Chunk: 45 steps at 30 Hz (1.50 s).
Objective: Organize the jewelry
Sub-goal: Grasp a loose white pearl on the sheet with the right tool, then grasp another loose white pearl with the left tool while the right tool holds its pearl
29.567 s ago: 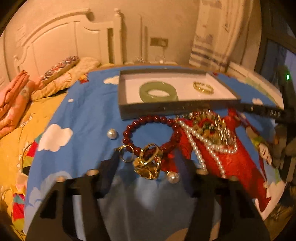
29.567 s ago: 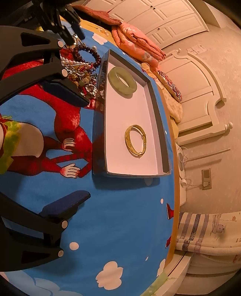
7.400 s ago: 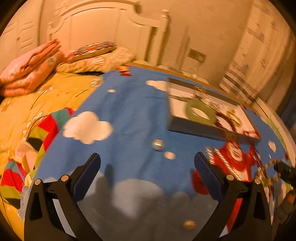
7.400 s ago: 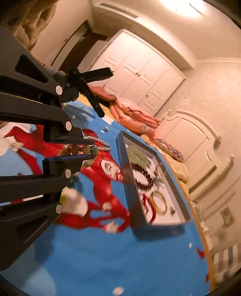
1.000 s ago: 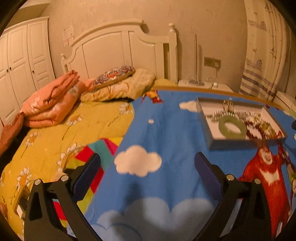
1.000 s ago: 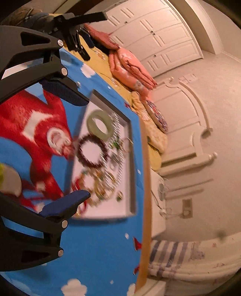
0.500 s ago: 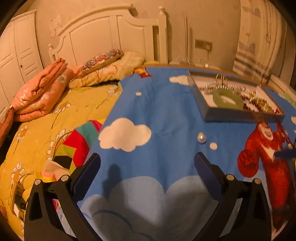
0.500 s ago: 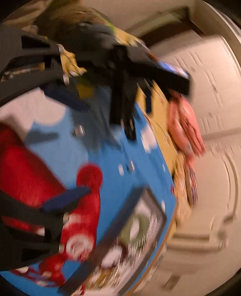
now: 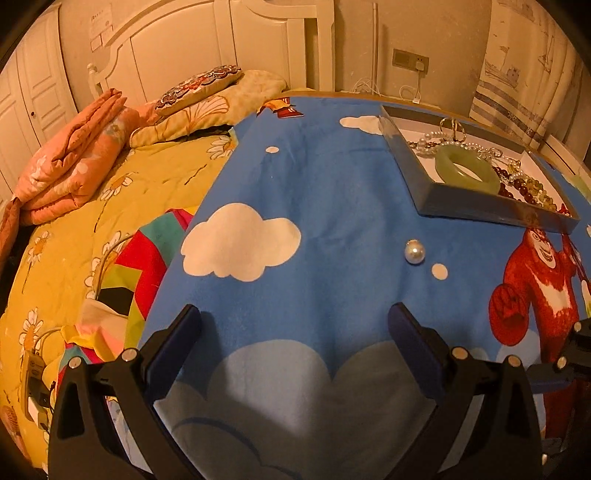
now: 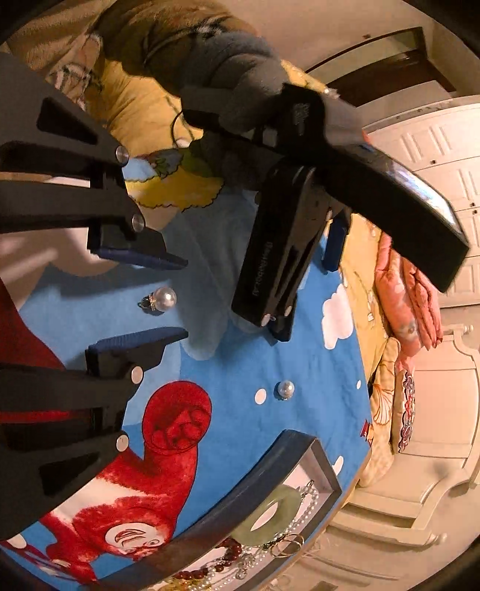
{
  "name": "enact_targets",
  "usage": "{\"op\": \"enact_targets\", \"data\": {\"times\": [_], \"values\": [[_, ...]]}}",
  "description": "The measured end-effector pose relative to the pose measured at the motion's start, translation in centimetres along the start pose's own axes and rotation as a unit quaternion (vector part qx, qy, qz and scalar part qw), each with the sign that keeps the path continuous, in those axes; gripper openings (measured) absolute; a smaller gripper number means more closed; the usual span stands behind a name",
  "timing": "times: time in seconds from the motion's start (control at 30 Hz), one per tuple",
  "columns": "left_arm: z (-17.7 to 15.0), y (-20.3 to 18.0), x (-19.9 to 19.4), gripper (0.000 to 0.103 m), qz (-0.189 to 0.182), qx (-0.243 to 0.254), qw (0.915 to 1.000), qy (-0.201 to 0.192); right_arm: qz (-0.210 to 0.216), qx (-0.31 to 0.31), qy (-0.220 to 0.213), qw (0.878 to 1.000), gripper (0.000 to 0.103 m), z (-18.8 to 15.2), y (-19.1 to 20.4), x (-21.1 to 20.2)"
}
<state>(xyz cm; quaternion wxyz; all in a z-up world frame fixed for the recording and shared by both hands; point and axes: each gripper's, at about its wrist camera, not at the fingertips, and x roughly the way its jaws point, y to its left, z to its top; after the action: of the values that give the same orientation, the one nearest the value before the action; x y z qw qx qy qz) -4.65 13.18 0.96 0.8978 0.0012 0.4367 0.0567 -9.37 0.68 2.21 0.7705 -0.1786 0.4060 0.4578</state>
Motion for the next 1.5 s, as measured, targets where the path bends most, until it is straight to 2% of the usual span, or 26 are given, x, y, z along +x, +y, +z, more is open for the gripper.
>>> {"op": "enact_targets", "data": {"times": [0.13, 0.2, 0.23, 0.33, 0.43, 0.57, 0.67, 0.83, 0.9, 0.93, 1.0, 1.07, 1.17, 1.2, 1.27, 1.37, 1.5], "values": [[0.0, 0.0, 0.0, 0.101, 0.000, -0.001, 1.0000, 0.000, -0.014, -0.014, 0.002, 1.000, 0.029, -0.4, 0.3, 0.0], [0.0, 0.1, 0.0, 0.101, 0.000, -0.001, 1.0000, 0.001, -0.022, -0.024, 0.002, 0.999, 0.023, -0.5, 0.6, 0.0], [0.0, 0.2, 0.0, 0.101, 0.000, -0.001, 1.0000, 0.001, -0.024, -0.028, 0.001, 0.999, 0.016, -0.6, 0.7, 0.0], [0.0, 0.2, 0.0, 0.101, 0.002, -0.002, 1.0000, 0.002, -0.024, -0.027, -0.009, 0.999, 0.016, -1.1, 0.5, -0.6], [-0.1, 0.1, 0.0, 0.101, 0.004, -0.003, 1.0000, 0.003, -0.020, -0.008, -0.026, 0.999, 0.016, -1.3, -0.3, -1.3], [-0.1, 0.3, 0.1, 0.101, -0.002, -0.016, 0.9998, 0.009, -0.039, 0.022, -0.058, 0.997, 0.016, -1.6, -2.1, -2.9], [-0.1, 0.4, 0.2, 0.101, -0.006, -0.027, 0.9995, 0.012, -0.074, 0.071, -0.090, 0.991, 0.016, -2.4, -4.9, -5.0], [-0.1, 0.3, 0.1, 0.101, 0.001, -0.040, 0.9990, 0.021, -0.121, 0.138, -0.119, 0.976, 0.016, -4.7, -8.9, -8.0], [-0.2, -0.1, -0.4, 0.095, -0.005, -0.049, 0.9987, 0.014, -0.136, 0.158, -0.126, 0.970, 0.016, -5.9, -10.1, -9.0], [-0.3, -0.5, -0.9, 0.087, -0.027, -0.051, 0.9984, 0.001, -0.138, 0.165, -0.128, 0.968, 0.016, -6.5, -10.4, -9.3], [-0.2, -1.7, -1.6, 0.080, -0.054, -0.044, 0.9975, -0.011, -0.141, 0.185, -0.133, 0.963, 0.016, -7.6, -11.6, -9.7], [0.5, -3.2, -2.1, 0.072, -0.053, -0.030, 0.9978, -0.026, -0.131, 0.210, -0.145, 0.958, 0.016, -8.5, -12.6, -10.4], [1.8, -4.8, -2.0, 0.070, -0.064, -0.019, 0.9973, -0.031, -0.135, 0.213, -0.153, 0.955, 0.016, -8.9, -12.9, -10.7], [2.2, -5.3, -1.8, 0.068, -0.063, -0.014, 0.9974, -0.032, -0.135, 0.215, -0.157, 0.955, 0.016, -9.1, -12.8, -10.9], [2.6, -6.4, -1.2, 0.058, -0.064, 0.001, 0.9976, -0.027, -0.132, 0.216, -0.161, 0.954, 0.016, -9.3, -12.8, -11.2], [3.2, -7.3, -0.3, 0.047, -0.065, 0.015, 0.9975, -0.024, -0.127, 0.221, -0.165, 0.953, 0.016, -9.4, -12.8, -11.3], [3.4, -8.4, 0.9, 0.046, -0.034, 0.037, 0.9986, -0.019, -0.122, 0.224, -0.166, 0.953, 0.016, -9.6, -12.9, -11.4]]}}
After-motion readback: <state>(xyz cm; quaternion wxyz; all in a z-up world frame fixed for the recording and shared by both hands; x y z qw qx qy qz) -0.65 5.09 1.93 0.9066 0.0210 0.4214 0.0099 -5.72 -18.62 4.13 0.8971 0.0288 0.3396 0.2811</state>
